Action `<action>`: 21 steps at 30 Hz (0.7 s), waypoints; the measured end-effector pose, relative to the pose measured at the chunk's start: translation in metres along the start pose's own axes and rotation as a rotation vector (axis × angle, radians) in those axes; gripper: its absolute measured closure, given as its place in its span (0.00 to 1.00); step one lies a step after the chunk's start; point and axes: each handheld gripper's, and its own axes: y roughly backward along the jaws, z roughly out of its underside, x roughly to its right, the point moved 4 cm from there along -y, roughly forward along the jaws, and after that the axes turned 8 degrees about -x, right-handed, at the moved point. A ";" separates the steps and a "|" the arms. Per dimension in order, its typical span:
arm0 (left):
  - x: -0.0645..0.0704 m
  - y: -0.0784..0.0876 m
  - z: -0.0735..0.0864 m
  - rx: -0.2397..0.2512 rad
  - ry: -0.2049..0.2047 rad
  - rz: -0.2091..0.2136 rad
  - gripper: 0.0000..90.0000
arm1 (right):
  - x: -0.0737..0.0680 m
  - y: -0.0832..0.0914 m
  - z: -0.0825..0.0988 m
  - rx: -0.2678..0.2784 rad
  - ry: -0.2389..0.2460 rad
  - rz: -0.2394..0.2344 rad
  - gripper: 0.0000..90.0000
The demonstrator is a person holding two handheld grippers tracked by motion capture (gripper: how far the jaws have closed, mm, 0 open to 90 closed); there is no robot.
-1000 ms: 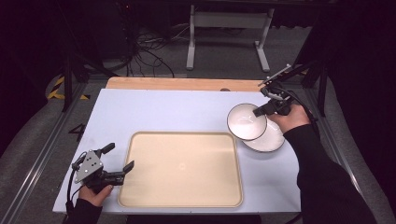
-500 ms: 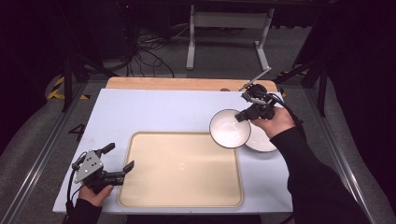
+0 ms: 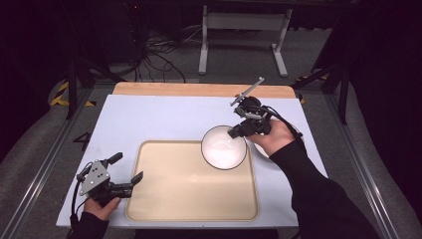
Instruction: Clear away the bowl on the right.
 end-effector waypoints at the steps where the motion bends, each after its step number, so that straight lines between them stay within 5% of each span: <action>1: 0.000 0.000 0.000 0.000 0.000 0.000 0.07 | -0.003 -0.001 -0.002 0.003 0.006 -0.003 0.92; 21: 0.000 0.001 0.000 -0.002 -0.002 0.003 0.07 | -0.044 -0.038 -0.032 -0.019 0.101 -0.079 0.92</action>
